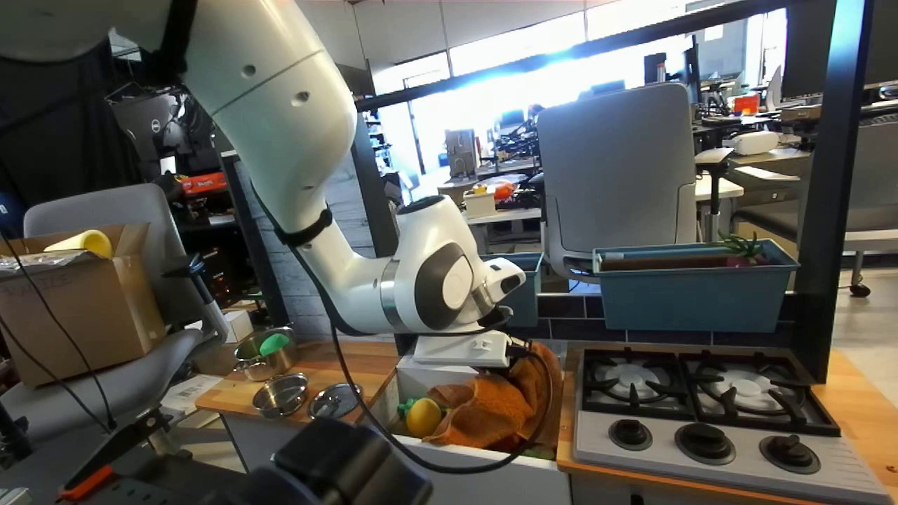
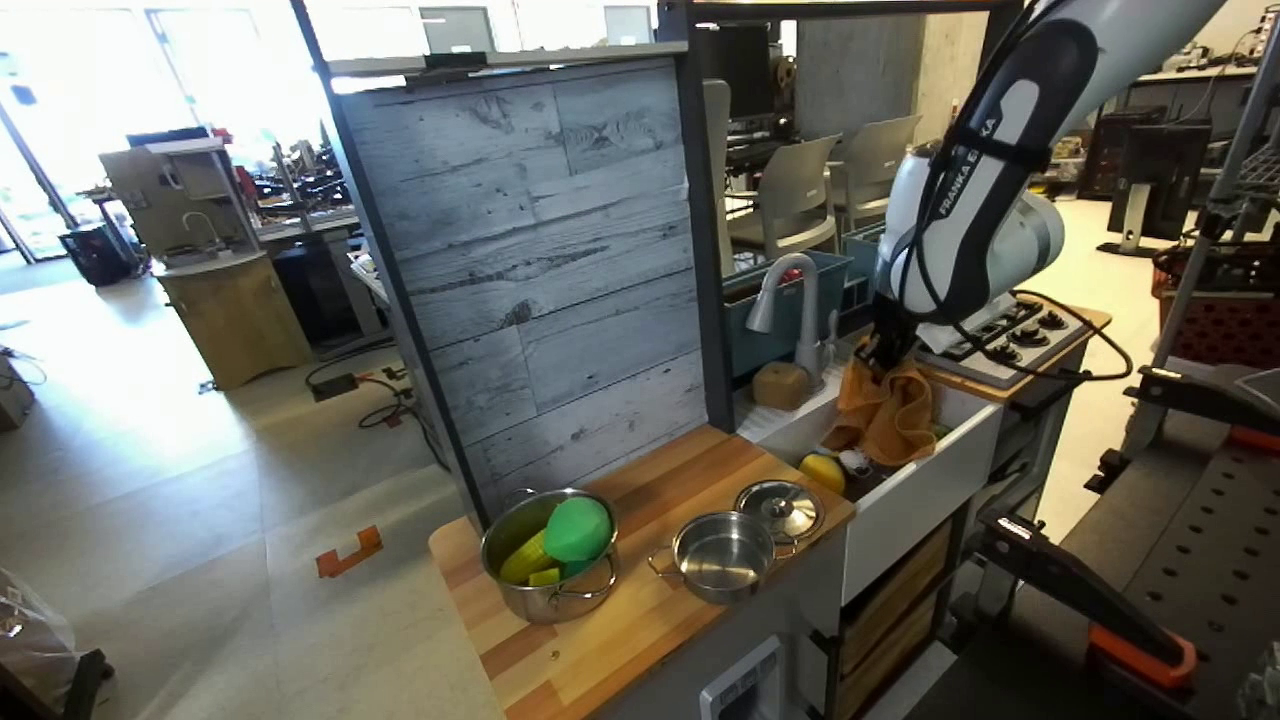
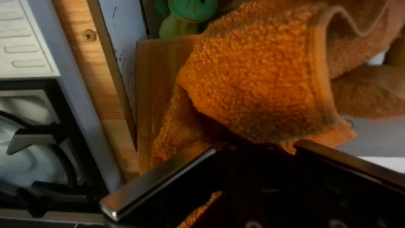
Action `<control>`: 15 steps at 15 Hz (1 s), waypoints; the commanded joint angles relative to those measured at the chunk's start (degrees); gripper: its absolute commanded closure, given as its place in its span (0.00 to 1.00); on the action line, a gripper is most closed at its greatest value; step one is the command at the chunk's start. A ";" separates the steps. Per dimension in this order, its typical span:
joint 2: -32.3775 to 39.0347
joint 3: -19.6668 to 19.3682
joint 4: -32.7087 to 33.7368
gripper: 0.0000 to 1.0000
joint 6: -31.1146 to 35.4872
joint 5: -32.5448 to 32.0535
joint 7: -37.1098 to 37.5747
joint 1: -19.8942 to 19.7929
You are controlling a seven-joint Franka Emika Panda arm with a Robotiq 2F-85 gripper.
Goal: Move the right pot to the left of the lid, then hang the towel on the black rod, lastly, put the yellow plushie in the right pot
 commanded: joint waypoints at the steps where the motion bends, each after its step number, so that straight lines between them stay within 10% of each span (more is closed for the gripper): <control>1: -13.16 2.00 -13.61 0.98 0.39 0.83 -4.67 -1.79; 15: -43.31 22.96 -45.74 0.98 35.90 -2.29 0.19 -23.58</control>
